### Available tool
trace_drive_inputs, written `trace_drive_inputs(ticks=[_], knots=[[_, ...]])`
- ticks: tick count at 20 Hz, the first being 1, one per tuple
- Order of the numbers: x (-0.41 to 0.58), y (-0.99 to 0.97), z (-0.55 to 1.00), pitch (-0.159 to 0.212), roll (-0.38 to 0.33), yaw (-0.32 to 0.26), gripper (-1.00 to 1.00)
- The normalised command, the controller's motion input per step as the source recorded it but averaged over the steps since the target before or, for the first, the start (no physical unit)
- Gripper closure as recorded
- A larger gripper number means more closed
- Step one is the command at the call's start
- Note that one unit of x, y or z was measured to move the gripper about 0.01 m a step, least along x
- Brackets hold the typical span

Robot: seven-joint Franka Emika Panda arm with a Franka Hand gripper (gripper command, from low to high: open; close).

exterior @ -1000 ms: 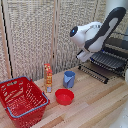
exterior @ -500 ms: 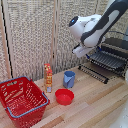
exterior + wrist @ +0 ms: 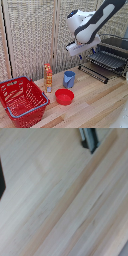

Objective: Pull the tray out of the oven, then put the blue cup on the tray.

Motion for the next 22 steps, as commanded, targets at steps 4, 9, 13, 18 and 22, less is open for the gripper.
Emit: trace_drive_inputs(ticks=[4,9,13,18,22], knots=[[0.256,0.16,0.00,-0.002,0.350,-0.070,-1.00],[0.135,0.15,0.00,-0.048,0.315,-0.066,-1.00],[0.011,0.08,-0.09,0.006,0.243,-0.081,-1.00],[-0.006,0.02,-0.22,0.030,0.040,-0.068,-1.00],[-0.002,0.00,-0.24,0.029,-0.003,-0.035,-1.00]])
